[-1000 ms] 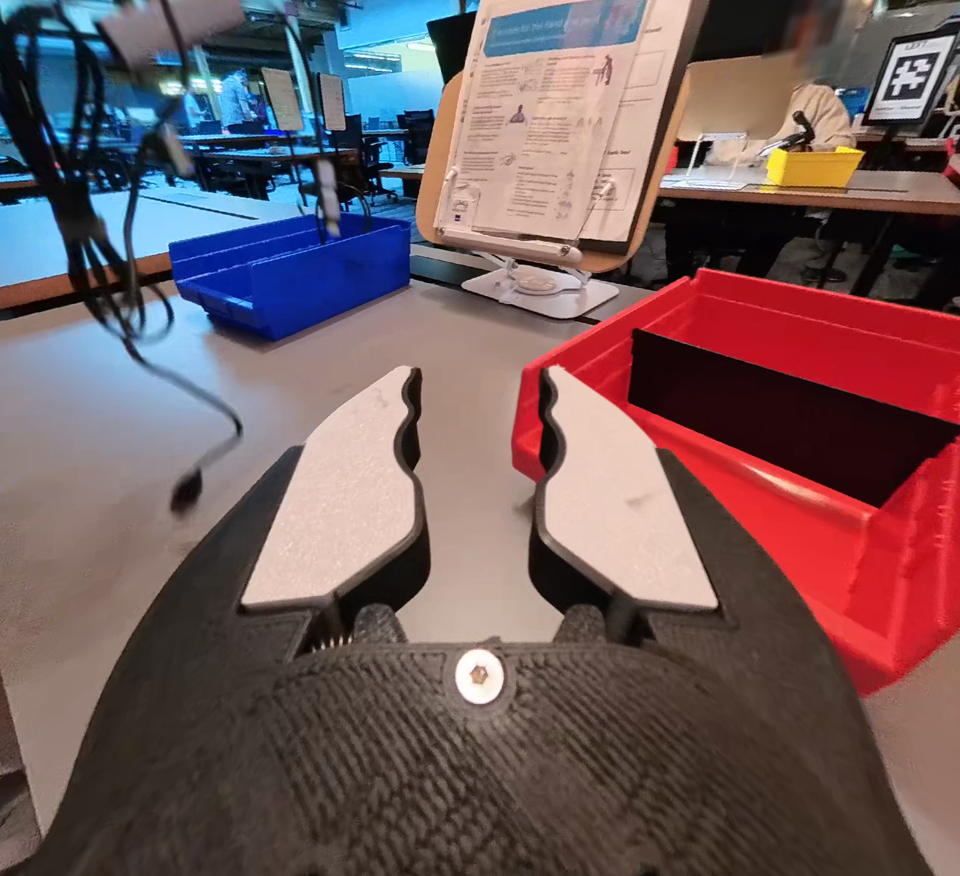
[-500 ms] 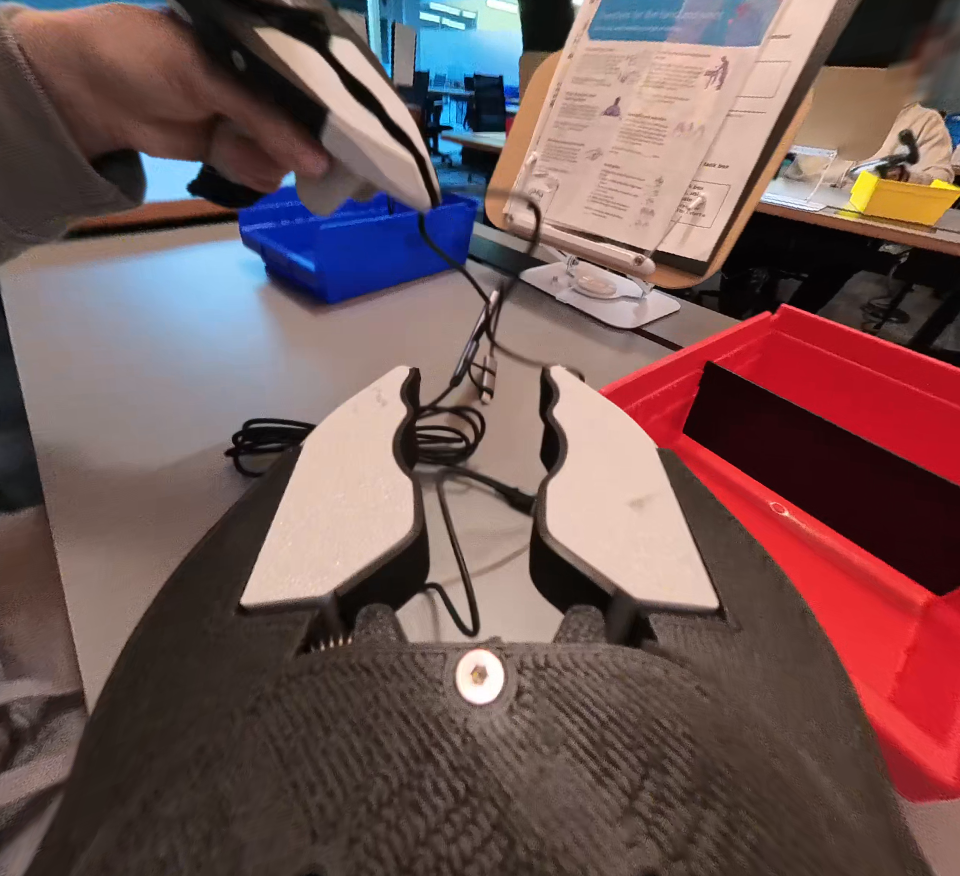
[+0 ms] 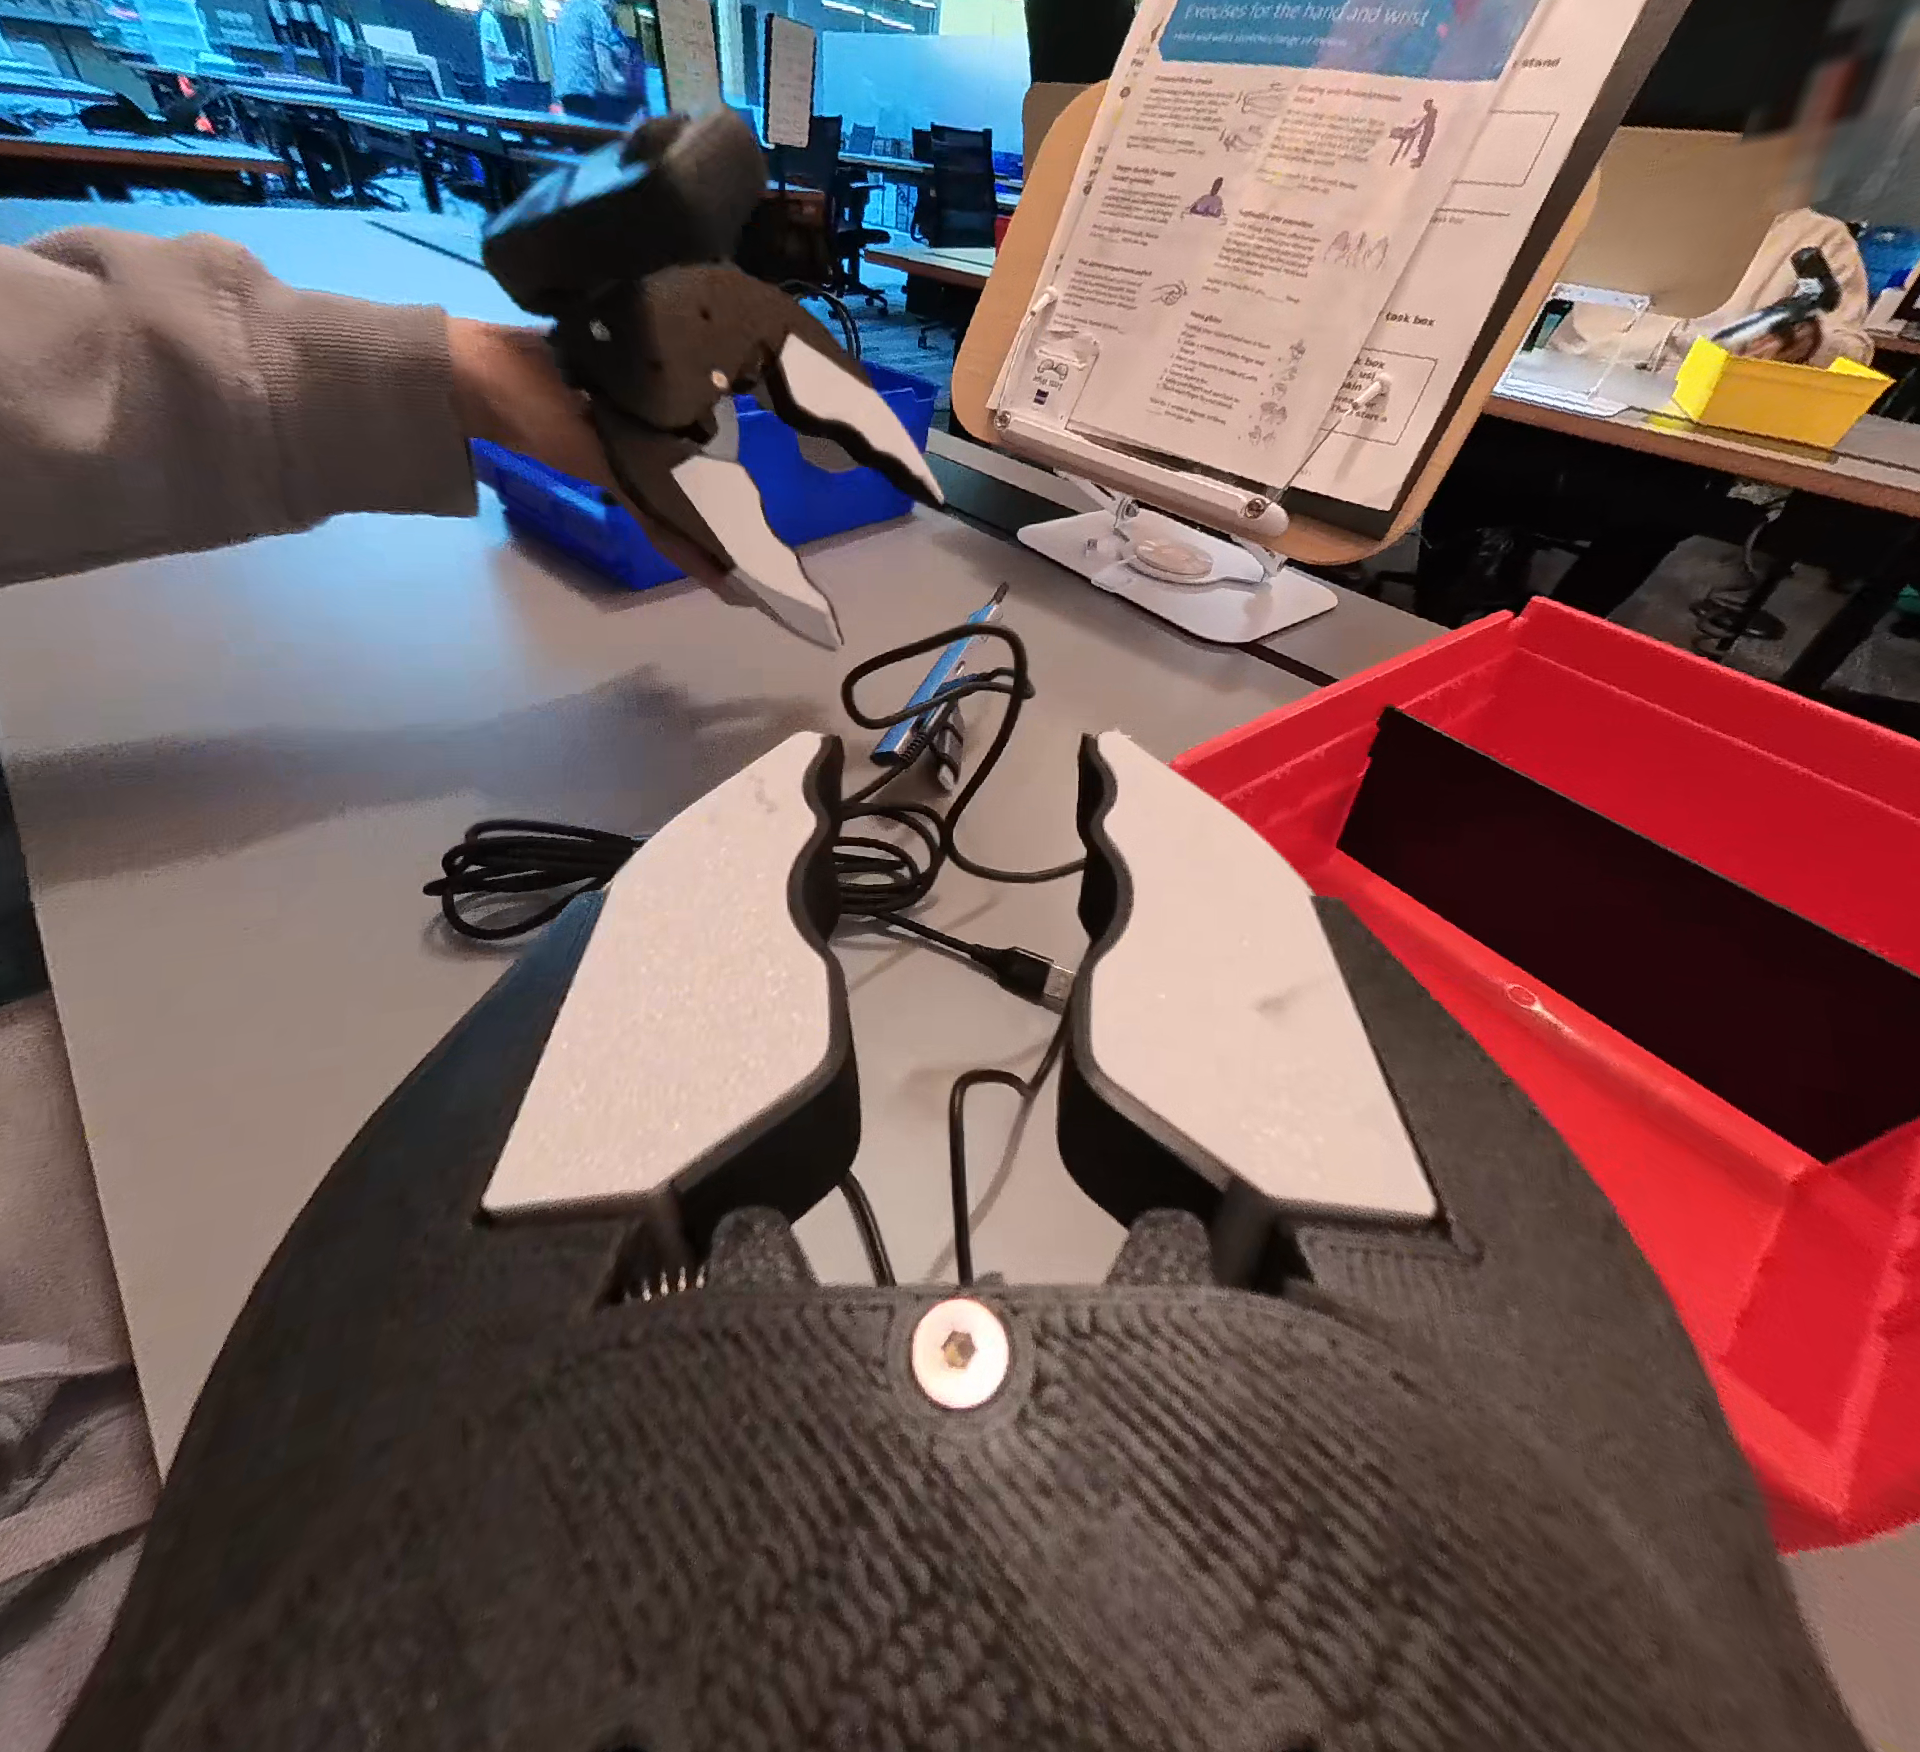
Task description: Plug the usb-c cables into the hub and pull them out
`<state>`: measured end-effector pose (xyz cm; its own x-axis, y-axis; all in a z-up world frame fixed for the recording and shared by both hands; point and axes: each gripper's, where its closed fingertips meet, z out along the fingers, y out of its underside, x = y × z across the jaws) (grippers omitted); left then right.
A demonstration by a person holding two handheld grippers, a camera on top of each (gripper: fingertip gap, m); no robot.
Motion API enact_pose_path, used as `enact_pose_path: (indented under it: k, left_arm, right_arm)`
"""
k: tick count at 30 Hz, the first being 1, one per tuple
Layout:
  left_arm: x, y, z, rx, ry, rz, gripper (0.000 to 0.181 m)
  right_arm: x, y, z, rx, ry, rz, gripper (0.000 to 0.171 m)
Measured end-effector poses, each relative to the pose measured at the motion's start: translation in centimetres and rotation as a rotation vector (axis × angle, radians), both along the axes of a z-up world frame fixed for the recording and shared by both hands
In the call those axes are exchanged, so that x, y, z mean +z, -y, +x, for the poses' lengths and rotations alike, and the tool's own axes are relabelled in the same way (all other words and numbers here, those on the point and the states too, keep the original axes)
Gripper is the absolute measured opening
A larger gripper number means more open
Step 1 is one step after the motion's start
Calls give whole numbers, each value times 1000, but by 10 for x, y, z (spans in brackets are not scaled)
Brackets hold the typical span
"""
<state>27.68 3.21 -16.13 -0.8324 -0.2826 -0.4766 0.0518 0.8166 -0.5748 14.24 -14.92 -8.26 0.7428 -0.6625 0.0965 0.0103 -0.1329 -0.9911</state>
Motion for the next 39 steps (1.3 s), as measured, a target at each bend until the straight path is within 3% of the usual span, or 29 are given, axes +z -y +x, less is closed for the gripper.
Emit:
enact_pose_path:
  k: [3, 5, 10, 15, 19, 23, 27, 30, 35, 39]
  left_arm:
    - [-39, -11, 1, 133, -179, -1, 83]
    - [-50, 3, -7, 224, -408, -219, 78]
    - [-37, 25, 0, 396, -821, -799, 57]
    - [-38, 37, 8, 444, -1005, -1036, 43]
    - [-37, 46, 6, 432, -1141, -1186, 12]
    - [-25, 51, -8, 411, -1180, -1227, 8]
    - [19, 46, -25, 347, -1230, -1364, 8]
    - [47, 38, -38, 282, -1222, -1366, 8]
    - [65, 36, -63, 189, -1195, -1190, 7]
    - [75, 39, -76, 135, -1138, -1126, 8]
  right_arm:
    - [-1, -6, -1, 23, -5, 2, 44]
    - [-1, -9, -3, 32, 4, -18, 44]
    - [0, -8, -6, 43, 17, -37, 44]
    - [9, -15, -10, 93, -3, 72, 45]
    - [16, -21, -9, 78, 8, 119, 43]
    - [10, -27, -7, 32, 41, 12, 43]
    - [6, -35, -5, -10, 98, -119, 43]
    - [12, -42, -3, -26, 150, -173, 40]
    - [39, -71, 7, 54, 239, -221, 34]
    - [29, -99, 31, 147, 154, -230, 36]
